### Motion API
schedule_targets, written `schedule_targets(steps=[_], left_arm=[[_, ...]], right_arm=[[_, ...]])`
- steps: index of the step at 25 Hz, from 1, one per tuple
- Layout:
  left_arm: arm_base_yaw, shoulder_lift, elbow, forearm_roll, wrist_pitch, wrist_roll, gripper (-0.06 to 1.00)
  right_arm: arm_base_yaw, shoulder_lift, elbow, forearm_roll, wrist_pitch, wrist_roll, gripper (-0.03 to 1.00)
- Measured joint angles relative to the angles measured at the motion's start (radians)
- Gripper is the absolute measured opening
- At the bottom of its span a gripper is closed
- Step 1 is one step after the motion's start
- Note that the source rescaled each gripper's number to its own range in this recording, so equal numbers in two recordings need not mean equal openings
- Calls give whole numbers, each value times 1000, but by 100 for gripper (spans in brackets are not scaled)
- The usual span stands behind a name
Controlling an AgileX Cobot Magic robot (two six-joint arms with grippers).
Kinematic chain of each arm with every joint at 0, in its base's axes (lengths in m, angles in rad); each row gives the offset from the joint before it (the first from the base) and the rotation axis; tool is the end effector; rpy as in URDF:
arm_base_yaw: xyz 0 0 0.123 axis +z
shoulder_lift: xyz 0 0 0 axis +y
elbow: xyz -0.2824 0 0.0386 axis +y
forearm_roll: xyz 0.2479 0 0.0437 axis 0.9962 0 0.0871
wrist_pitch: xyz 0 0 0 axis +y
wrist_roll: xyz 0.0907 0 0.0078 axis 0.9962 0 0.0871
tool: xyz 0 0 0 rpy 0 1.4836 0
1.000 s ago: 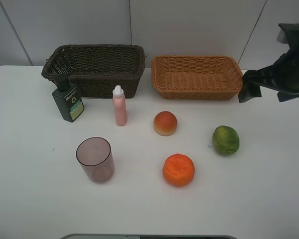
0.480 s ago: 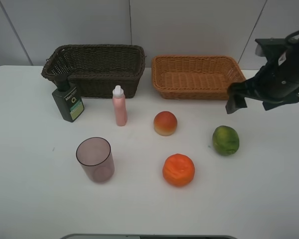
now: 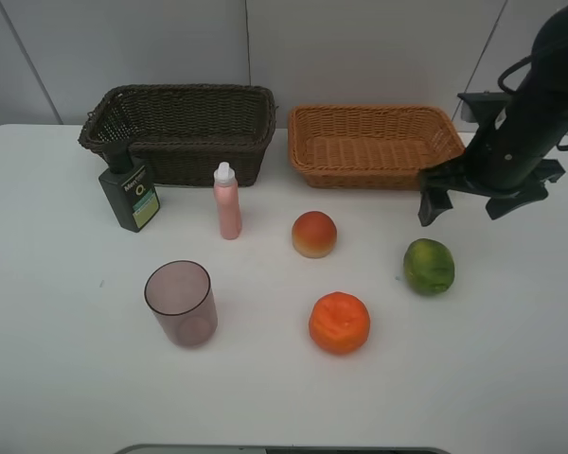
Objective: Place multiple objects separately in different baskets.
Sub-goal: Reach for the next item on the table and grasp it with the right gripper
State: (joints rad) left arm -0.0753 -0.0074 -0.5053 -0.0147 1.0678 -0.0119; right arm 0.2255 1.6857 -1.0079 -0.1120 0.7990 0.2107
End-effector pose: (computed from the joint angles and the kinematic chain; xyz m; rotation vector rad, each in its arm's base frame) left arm -0.0070 -0.0007 0.2780 0.0655 2.0383 -0.0722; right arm 0.3016 0.0617 0.1885 -0.1261 2.9426 -0.0678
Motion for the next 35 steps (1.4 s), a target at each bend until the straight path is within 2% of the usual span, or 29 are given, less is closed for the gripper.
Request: schedule_targets(steps=[10, 17, 25, 35], left_arm=[[0, 0, 0, 0, 0, 0, 96], [0, 0, 0, 0, 0, 0, 96], [0, 0, 0, 0, 0, 0, 96], [0, 0, 0, 0, 0, 0, 96]], right_arm=[[69, 33, 0, 8, -16, 40, 94], [70, 70, 1, 9, -21, 51, 94], [70, 77, 86, 19, -94, 64, 94], [70, 159, 89, 23, -125, 65, 94]])
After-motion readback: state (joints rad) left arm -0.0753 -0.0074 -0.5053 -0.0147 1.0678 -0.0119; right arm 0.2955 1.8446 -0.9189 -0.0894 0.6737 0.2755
